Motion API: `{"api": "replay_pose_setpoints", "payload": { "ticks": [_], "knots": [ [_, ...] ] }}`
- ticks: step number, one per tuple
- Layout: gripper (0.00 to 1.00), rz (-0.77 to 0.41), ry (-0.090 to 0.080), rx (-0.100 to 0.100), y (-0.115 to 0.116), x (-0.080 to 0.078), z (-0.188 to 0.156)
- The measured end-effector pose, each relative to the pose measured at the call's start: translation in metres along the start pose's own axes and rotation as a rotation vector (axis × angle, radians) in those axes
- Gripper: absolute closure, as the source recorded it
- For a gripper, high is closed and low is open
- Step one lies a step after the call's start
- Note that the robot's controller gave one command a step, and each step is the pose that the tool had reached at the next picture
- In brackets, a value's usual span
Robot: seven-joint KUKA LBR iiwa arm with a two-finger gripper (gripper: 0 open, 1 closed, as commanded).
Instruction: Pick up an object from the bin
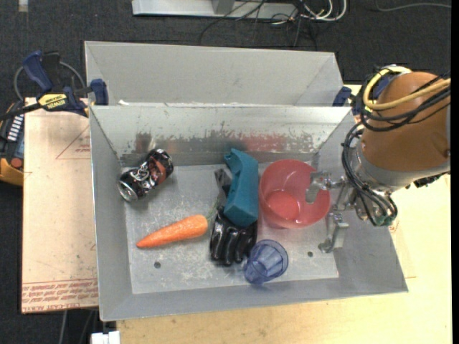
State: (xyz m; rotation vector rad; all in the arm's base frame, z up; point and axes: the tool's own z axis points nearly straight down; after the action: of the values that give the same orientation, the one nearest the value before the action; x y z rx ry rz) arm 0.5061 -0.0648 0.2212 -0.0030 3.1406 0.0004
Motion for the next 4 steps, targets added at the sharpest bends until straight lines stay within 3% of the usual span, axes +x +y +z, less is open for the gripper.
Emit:
{"api": "replay_pose_setpoints", "payload": {
  "ticks": [1, 2, 3, 4],
  "knots": [
    [0.00, 0.000, 0.000, 0.000, 0.000, 0.000, 0.000],
    [0.00, -0.153, -0.005, 0.000, -0.027, -0.040, 0.101],
    [0.00, -0.291, -0.002, -0.001, -0.043, -0.054, 0.152],
    [0.00, -0.096, -0.007, -0.001, -0.035, -0.059, 0.151]
  ]
}}
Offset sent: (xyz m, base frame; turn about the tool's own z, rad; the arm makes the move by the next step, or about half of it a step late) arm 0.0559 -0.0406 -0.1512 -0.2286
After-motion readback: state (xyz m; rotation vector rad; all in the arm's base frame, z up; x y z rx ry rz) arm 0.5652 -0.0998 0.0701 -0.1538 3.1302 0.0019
